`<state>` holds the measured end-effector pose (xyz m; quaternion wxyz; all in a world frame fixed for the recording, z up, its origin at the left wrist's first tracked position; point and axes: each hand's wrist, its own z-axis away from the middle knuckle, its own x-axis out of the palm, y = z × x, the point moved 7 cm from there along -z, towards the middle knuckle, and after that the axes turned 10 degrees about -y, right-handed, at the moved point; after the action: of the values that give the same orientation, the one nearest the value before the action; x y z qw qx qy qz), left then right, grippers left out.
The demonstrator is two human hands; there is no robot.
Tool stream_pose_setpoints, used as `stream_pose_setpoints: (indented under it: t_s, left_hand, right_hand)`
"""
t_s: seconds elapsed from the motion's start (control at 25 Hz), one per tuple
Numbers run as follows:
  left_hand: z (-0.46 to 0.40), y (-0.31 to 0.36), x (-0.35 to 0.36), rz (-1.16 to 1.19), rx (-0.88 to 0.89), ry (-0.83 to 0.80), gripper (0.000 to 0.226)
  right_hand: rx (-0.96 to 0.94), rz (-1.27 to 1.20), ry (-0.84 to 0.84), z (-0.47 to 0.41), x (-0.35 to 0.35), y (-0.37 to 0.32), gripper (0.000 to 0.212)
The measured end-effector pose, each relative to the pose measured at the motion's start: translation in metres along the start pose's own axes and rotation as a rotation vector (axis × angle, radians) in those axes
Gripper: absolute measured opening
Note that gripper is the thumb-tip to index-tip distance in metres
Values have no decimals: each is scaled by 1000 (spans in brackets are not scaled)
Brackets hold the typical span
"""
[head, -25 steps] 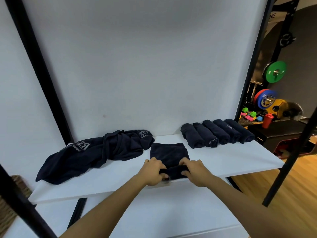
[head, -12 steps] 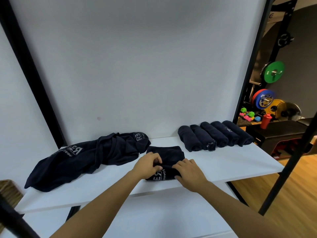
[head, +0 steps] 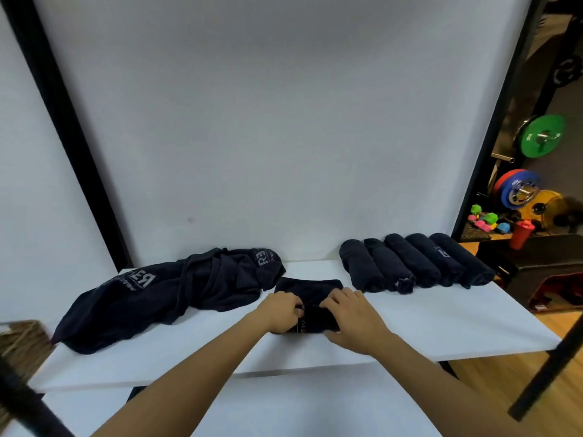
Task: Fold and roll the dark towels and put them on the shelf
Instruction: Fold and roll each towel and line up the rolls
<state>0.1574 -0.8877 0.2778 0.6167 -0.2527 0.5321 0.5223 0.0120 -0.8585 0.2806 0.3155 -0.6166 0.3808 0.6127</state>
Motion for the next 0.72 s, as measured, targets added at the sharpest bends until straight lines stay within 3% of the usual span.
stream_pose_setpoints:
  t_s: [0.12,0.2,0.28,0.4,0.48,0.6,0.64,0.72]
  left_hand:
    - [-15,-6,-4,165,25,-51,21]
    - [-16,-5,-14,109,69,91,20]
    - [-9,3,-18,-39,125,214,37]
    - [-8,11,-7,-211,94,152,61]
    - [-17,10,-6,-157,23,119,54]
    - [-34,5,-13,-61,-21,41,44]
    - [-40,2,-16,-27,-29,-3,42]
    - [-51,-6,-20,86,-44,-91,39]
  right_hand:
    - [-11,16,-49,-6,13,3,51]
    - [-8,-50,-71,-12,10,9,46]
    - [-30,-92,-65,-22,8,18,45]
    - [2,-232,-176,-38,10,32,44]
    - [17,-291,-232,-46,14,40,45]
    - [52,-332,-96,-44,5,50,47]
    - [15,-260,10,-41,-1,47,46]
    - [-58,-81,63,-38,3,36,47]
